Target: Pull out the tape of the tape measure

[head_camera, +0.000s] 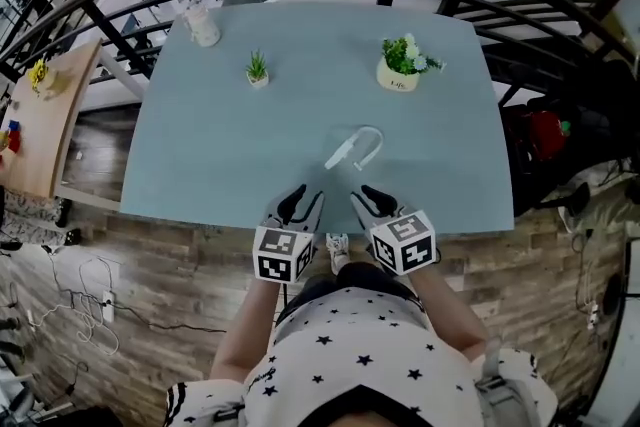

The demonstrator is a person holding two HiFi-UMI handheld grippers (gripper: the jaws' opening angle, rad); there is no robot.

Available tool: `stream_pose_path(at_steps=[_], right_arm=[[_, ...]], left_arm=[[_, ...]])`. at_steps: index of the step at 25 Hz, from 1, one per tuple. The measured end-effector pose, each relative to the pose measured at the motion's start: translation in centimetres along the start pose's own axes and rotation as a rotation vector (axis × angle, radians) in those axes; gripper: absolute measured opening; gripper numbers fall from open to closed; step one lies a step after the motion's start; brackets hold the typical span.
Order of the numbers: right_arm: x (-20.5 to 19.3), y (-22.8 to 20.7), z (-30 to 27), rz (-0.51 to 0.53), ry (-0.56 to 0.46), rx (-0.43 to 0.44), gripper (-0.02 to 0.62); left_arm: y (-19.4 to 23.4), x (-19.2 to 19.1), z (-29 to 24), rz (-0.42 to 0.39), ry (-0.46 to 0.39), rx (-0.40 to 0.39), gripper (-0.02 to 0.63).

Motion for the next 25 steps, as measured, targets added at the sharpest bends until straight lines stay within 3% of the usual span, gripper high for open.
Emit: stream_pose_path(at_steps=[9,25], right_arm=[[0.0,5.4,3.3,0.057,-0.067,-0.004,0.072],[-2.6,10.2,7.8,0.104,-0.136,0.006,0.008]], left_arm=[[-1.2,-0.2,7.0,0.029,-0.070,0.063,0.024],[-4.1,-3.8,14.3,0.031,-0.091,0.144,0.008]])
Point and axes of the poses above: the fingertips, and each gripper's own axes: z backward along the fingers, y to its left, x out of its top, the point moved 3 cm from there along z, backward along the fingers, and after that the axes turned 9 degrees about x, right-handed, at the moved point
